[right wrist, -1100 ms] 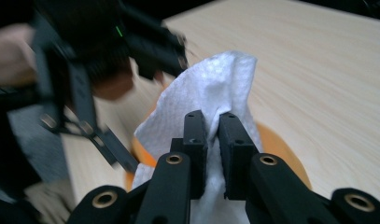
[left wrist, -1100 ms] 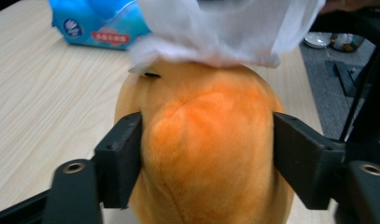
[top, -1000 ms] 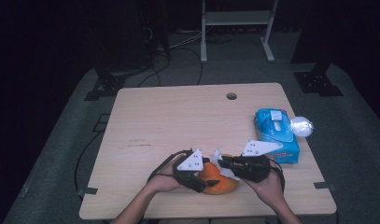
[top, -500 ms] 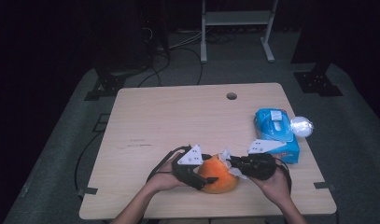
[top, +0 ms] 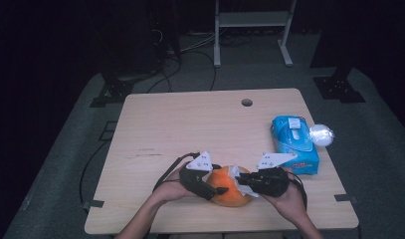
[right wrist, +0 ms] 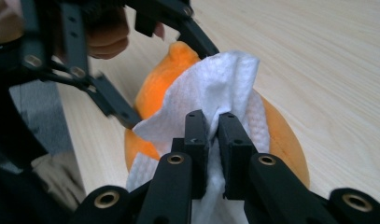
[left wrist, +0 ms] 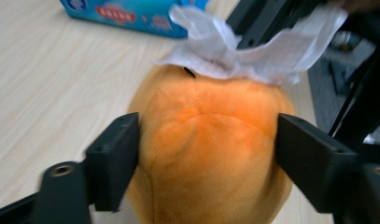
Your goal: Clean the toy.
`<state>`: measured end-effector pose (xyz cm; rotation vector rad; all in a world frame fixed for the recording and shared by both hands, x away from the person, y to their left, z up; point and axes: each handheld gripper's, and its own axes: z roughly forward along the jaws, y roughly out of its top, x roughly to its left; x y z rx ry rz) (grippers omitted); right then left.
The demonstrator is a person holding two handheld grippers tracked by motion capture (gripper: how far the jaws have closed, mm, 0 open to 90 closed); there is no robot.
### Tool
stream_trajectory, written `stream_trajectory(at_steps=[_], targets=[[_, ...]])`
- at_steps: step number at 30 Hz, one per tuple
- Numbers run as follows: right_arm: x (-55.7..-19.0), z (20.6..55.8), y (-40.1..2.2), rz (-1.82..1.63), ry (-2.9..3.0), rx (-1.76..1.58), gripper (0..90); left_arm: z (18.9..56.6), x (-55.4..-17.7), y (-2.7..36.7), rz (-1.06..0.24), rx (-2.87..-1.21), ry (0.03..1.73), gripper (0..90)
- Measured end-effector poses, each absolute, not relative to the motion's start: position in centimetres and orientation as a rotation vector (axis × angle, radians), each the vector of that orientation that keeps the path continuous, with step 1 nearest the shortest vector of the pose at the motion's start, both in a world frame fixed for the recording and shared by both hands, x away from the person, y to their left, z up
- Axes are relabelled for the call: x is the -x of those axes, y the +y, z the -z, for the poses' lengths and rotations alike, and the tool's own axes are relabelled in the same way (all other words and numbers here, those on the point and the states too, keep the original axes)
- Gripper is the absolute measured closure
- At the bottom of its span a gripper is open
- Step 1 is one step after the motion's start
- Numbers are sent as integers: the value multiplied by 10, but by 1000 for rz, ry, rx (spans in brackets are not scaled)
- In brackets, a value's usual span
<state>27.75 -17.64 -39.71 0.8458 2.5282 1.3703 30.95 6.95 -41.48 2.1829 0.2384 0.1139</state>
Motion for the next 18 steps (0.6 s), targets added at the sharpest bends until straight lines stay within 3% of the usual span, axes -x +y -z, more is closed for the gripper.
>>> stream_trajectory(at_steps=[8,14,16,18], targets=[[-266,385,-155,-1409,2437,-721,819,414,-300,65,-160,-2192,126,338],[-278,393,-175,-1395,2420,-826,821,416,-304,70,-141,-2182,142,356],[-282,396,-181,-1422,2419,-875,821,413,-305,68,-123,-2190,153,319],[-279,395,-178,-1412,2413,-866,820,409,-305,65,-113,-2179,168,227]])
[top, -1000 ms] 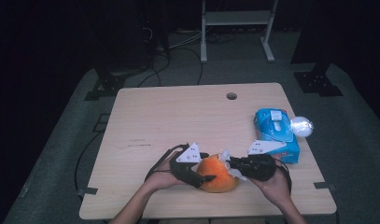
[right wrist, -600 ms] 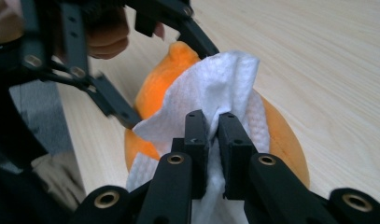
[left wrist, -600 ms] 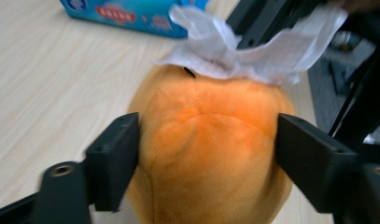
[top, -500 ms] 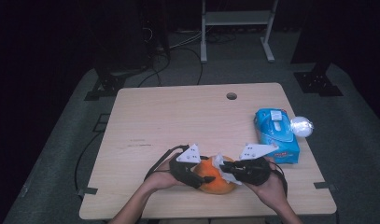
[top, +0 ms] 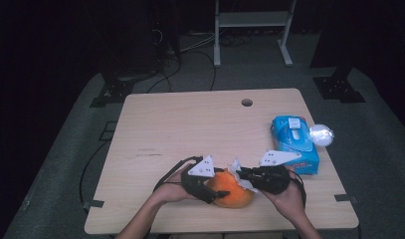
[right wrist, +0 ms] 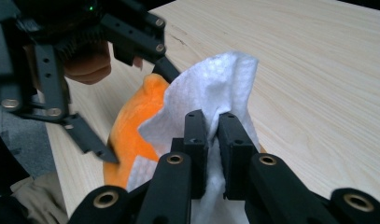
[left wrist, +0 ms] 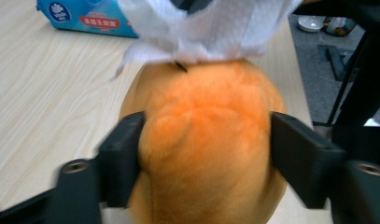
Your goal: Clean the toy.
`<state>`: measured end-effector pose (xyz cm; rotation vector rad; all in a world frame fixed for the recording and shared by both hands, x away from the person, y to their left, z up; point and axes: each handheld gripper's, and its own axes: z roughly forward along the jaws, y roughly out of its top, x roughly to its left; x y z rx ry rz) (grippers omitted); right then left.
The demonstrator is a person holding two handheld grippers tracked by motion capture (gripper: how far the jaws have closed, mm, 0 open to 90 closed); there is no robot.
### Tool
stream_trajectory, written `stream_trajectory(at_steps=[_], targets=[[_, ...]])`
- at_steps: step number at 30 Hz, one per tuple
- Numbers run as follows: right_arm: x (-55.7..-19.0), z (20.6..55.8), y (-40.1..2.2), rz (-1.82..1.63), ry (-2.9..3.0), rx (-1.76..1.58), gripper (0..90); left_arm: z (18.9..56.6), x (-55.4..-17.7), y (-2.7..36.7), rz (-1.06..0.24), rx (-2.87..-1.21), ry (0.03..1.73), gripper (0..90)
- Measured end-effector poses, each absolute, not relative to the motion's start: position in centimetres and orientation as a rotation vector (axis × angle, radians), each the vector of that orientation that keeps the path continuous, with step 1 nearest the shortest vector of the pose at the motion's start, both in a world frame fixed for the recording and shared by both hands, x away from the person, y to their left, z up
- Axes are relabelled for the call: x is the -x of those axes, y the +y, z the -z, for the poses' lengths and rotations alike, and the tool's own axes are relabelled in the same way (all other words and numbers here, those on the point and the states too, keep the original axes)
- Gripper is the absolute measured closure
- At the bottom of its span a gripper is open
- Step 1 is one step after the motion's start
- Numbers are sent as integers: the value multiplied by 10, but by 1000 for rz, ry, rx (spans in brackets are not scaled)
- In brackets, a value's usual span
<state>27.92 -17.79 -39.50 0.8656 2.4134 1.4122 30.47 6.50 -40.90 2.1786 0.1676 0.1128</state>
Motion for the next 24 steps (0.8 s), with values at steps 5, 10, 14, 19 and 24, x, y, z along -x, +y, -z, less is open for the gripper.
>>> stream_trajectory(at_steps=[5,10,14,19,24], targets=[[-270,389,-164,-1396,2424,-783,819,410,-303,63,-121,-2166,145,247],[-276,393,-176,-1394,2420,-828,819,414,-306,73,-109,-2172,128,327],[-281,400,-187,-1396,2407,-901,818,419,-308,77,-81,-2164,129,336],[-276,393,-176,-1452,2415,-836,815,420,-305,75,-87,-2168,108,337],[-281,401,-183,-1415,2414,-852,815,423,-312,87,-58,-2143,154,336]])
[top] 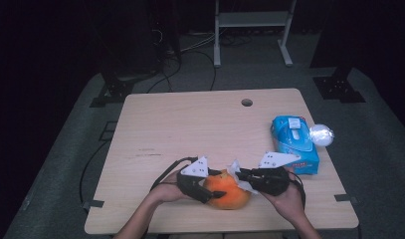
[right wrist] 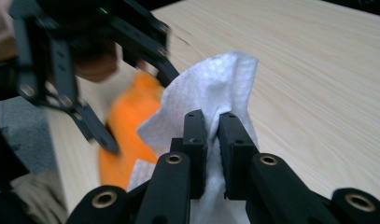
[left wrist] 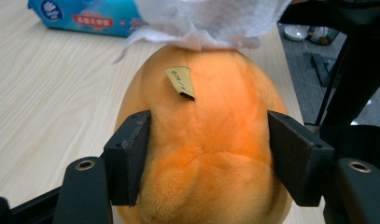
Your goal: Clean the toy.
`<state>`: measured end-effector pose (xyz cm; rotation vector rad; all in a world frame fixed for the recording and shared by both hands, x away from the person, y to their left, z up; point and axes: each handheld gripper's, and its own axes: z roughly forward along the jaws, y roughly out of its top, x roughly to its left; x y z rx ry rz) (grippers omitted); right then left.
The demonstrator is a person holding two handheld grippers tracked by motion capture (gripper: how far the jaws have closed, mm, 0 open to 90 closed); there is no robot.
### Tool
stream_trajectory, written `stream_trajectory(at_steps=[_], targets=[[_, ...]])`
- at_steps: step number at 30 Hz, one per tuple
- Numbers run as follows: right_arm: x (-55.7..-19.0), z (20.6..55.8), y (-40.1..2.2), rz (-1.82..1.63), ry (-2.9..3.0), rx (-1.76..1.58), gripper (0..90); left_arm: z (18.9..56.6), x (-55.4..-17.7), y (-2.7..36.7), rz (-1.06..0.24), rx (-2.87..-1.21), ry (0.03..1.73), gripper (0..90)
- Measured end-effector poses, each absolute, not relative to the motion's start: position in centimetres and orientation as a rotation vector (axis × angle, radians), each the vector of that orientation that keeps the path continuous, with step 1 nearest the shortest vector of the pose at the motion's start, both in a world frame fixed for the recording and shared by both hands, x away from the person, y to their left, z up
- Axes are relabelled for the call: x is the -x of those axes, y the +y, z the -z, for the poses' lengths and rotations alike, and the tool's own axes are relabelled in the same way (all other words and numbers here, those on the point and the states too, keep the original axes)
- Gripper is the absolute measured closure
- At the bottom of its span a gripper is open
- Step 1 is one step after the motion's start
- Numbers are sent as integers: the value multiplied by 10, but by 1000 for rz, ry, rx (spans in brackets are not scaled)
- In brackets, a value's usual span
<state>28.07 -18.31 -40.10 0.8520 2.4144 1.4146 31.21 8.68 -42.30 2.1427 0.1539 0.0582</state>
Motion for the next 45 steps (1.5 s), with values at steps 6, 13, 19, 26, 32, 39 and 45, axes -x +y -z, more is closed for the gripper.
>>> stream_trajectory(at_steps=[6,13,19,26,32,39,45], targets=[[-289,411,-200,-1497,2395,-982,814,426,-314,90,-37,-2132,144,336],[-293,420,-202,-1548,2417,-1005,815,429,-317,95,-13,-2116,160,330],[-291,424,-208,-1532,2393,-1056,815,430,-316,95,-23,-2118,157,324],[-289,422,-204,-1553,2390,-1019,813,430,-318,97,-13,-2114,171,322],[-297,433,-215,-1525,2370,-1131,813,431,-318,95,-12,-2102,191,319],[-295,425,-202,-1568,2387,-1059,811,430,-317,93,-26,-2112,174,315],[-297,420,-206,-1612,2354,-1090,812,430,-315,89,-33,-2110,156,315]])
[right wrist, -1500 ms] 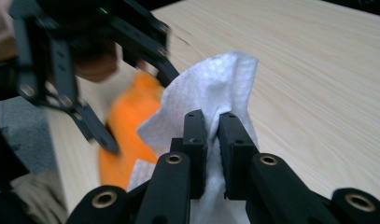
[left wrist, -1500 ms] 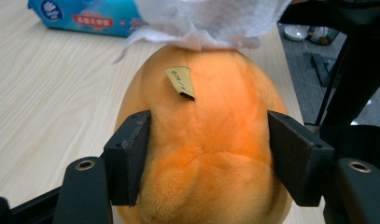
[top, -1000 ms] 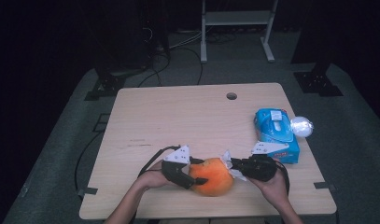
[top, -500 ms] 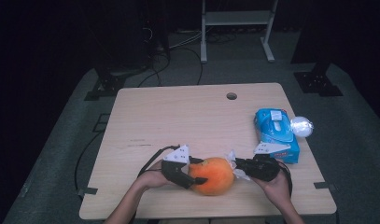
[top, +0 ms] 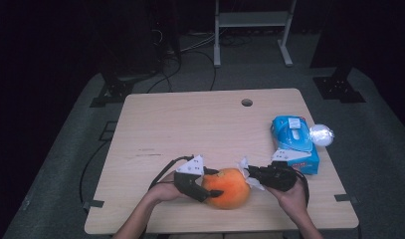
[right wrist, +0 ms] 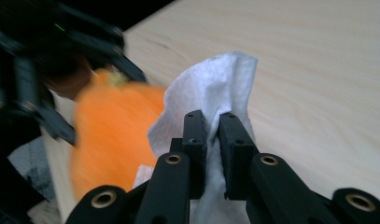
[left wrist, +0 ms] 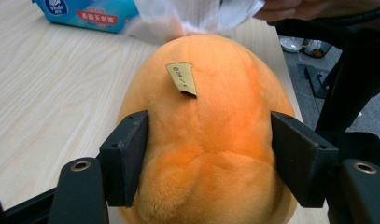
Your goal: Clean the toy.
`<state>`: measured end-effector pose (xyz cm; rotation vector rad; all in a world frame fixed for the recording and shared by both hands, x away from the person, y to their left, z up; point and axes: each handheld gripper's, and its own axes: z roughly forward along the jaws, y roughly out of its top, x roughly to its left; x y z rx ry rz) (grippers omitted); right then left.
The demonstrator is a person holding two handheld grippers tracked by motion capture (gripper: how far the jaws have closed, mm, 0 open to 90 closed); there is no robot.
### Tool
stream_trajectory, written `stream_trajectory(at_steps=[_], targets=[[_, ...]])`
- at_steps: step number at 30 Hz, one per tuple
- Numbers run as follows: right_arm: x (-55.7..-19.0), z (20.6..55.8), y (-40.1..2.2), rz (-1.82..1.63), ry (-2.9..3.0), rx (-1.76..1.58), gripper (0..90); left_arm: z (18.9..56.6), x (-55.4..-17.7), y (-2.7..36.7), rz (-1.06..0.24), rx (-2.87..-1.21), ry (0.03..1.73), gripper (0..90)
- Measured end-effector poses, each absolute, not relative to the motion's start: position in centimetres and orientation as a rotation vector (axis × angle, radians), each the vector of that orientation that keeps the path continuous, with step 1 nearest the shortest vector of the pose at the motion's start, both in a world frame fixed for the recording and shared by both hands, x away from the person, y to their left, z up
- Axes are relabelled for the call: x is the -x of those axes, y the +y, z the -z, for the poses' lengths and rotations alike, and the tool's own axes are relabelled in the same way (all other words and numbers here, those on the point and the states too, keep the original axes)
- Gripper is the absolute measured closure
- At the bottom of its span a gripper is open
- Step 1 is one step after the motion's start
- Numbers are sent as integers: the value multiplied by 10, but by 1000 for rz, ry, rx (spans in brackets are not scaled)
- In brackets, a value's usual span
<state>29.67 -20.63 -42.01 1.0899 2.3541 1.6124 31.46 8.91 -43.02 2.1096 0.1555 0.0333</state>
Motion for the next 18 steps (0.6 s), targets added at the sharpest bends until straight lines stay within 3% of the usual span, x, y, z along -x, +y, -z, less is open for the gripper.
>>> stream_trajectory(at_steps=[4,10,18], targets=[[-294,414,-191,-1600,2385,-994,810,430,-313,87,-39,-2111,152,310],[-300,429,-208,-1542,2398,-1113,811,431,-312,86,-39,-2108,145,308],[-291,418,-200,-1545,2405,-1010,801,430,-313,88,-52,-2110,139,305]])
